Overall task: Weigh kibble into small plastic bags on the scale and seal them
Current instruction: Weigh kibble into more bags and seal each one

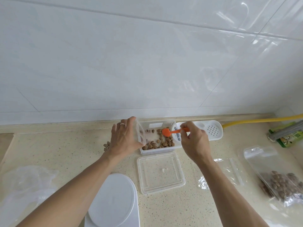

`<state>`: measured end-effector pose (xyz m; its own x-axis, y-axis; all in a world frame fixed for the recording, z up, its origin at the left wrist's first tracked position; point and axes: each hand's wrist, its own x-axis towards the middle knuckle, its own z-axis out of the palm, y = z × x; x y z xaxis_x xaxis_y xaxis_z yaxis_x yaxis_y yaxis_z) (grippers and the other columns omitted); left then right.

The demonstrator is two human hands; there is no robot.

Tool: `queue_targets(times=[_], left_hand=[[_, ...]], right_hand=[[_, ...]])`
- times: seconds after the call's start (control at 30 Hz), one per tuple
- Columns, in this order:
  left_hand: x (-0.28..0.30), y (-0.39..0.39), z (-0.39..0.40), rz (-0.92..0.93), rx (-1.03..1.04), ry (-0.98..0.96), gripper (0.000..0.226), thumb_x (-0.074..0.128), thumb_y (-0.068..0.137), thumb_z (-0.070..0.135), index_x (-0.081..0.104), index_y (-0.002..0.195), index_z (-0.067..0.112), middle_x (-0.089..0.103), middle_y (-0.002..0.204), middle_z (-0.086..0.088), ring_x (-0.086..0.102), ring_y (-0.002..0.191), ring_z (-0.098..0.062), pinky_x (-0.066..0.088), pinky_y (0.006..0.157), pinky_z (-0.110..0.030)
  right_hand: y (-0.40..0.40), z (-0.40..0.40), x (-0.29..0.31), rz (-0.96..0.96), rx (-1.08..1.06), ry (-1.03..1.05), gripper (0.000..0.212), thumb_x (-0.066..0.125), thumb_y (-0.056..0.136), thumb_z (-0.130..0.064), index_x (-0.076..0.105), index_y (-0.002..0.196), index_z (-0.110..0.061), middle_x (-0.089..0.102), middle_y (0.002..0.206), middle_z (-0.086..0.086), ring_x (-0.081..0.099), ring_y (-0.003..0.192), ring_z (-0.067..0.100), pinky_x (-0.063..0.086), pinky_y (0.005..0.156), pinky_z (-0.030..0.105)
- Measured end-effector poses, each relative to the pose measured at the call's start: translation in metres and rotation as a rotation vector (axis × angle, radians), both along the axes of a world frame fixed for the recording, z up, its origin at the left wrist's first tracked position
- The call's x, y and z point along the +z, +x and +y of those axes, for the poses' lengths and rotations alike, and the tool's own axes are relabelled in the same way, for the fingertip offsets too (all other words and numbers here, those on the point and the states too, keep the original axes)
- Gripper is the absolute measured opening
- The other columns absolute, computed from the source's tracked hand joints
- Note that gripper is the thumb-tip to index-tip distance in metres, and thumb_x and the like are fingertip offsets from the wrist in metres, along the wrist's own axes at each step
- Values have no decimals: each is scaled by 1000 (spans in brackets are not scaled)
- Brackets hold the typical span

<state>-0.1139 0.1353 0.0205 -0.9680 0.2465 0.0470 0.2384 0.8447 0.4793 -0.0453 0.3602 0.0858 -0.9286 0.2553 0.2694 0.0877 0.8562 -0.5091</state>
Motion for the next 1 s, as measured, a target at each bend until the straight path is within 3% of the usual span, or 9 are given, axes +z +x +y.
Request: queue_targets(times=[0.1, 0.17, 0.3, 0.4, 0.47, 0.73, 0.87, 1.0], left_hand=[[-5, 0, -4, -4, -22, -2, 110, 88, 51, 49, 26, 139, 23, 48, 130, -11, 49, 120, -29, 27, 112, -45], [-6, 0, -6, -3, -43, 10, 110, 88, 52, 50, 26, 139, 22, 47, 131, -11, 49, 121, -29, 26, 113, -46], [-7, 2, -7, 18, -56, 10, 109, 87, 54, 51, 29, 140, 20, 48, 130, -12, 50, 120, -30, 25, 113, -46], [-5, 3, -6, 25, -55, -6, 108, 86, 55, 52, 29, 141, 19, 48, 130, -13, 49, 120, -30, 24, 114, -45], [-4, 4, -6, 27, -56, -11, 107, 85, 56, 51, 29, 141, 19, 48, 129, -13, 50, 120, -30, 25, 113, -44], [-5, 6, -6, 83, -67, -70, 103, 85, 58, 45, 29, 141, 20, 51, 127, -12, 50, 119, -31, 30, 110, -49], [-1, 6, -4, 92, -53, -110, 106, 85, 58, 50, 27, 142, 21, 51, 130, -12, 48, 122, -30, 27, 112, -52], [5, 3, 1, 78, -32, -130, 102, 84, 57, 52, 30, 138, 23, 51, 128, -10, 49, 121, -29, 28, 111, -52]], right_hand=[[3, 2, -24, -104, 31, 183, 11, 52, 96, -7, 63, 98, -8, 63, 61, -1, 54, 45, 18, 39, 41, 27], [3, -3, -28, -122, -1, 148, 12, 51, 95, -4, 62, 97, -7, 53, 55, -6, 46, 41, 12, 28, 41, 23], [1, -11, -30, -259, -81, -245, 13, 49, 94, -5, 59, 99, -12, 61, 74, -5, 57, 49, 18, 48, 47, 37], [4, -19, -36, -356, -101, -519, 10, 51, 97, -8, 59, 99, -14, 66, 93, 2, 64, 56, 19, 51, 49, 28], [6, -25, -42, -394, -127, -636, 10, 53, 97, -9, 60, 101, -14, 66, 95, 5, 62, 52, 15, 50, 49, 25], [8, -23, -36, -294, -435, -1036, 14, 56, 93, -2, 61, 104, -9, 64, 79, 12, 56, 49, 15, 46, 50, 27], [9, -10, -24, -229, -483, -1079, 14, 57, 92, 0, 61, 102, -10, 72, 95, 17, 54, 51, 16, 46, 50, 28], [8, 0, -1, -146, -441, -1029, 14, 57, 92, 0, 61, 101, -10, 71, 95, 17, 53, 50, 16, 46, 52, 30]])
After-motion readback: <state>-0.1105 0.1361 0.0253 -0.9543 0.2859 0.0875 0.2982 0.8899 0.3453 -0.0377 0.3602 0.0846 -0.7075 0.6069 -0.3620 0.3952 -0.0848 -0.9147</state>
